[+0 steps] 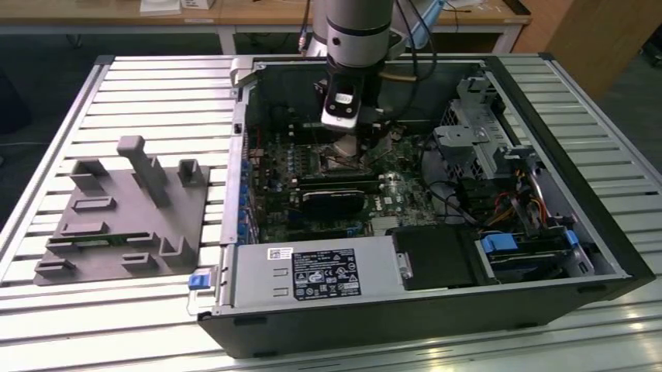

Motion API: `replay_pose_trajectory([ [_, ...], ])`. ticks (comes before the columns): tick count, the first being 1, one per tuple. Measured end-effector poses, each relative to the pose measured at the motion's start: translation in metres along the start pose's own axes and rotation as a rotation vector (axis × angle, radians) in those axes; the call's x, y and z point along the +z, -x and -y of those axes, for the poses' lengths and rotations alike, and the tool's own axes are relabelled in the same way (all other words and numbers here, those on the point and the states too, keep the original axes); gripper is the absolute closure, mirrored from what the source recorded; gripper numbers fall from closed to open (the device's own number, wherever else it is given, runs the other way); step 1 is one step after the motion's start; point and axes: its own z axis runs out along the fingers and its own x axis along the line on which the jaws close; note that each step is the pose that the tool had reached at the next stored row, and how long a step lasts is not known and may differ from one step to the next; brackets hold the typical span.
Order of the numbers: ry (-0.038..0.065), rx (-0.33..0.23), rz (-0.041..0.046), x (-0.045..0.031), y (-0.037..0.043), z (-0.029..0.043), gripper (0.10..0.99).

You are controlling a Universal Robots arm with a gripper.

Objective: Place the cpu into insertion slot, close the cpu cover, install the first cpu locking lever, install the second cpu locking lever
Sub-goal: 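Place the cpu into insertion slot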

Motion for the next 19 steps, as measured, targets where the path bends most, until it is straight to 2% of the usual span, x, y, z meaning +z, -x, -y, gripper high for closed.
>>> replay_pose_trajectory([
  [19,-0.002,0.343,0.0239,0.0017,0.0,0.0001,0.549],
])
